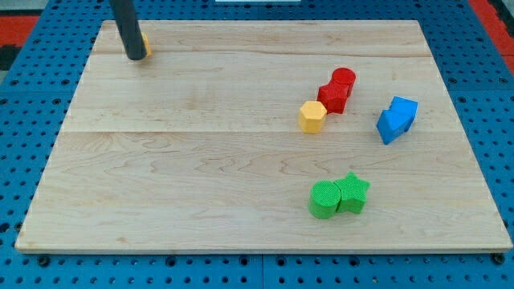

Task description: Move the yellow hexagon into the yellow heart

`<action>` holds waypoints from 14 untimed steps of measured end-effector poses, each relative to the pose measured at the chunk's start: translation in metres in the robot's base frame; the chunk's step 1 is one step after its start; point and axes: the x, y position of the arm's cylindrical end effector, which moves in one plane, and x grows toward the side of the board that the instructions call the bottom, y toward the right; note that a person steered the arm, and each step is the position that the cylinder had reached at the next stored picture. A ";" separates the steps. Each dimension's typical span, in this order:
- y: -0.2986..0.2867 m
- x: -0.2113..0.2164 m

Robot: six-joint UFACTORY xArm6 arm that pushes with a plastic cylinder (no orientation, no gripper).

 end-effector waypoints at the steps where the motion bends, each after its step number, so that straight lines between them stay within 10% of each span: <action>1: 0.008 -0.004; 3: 0.064 0.003; 5: 0.159 0.138; 9: 0.291 0.222; 11: 0.356 0.216; 14: 0.286 0.158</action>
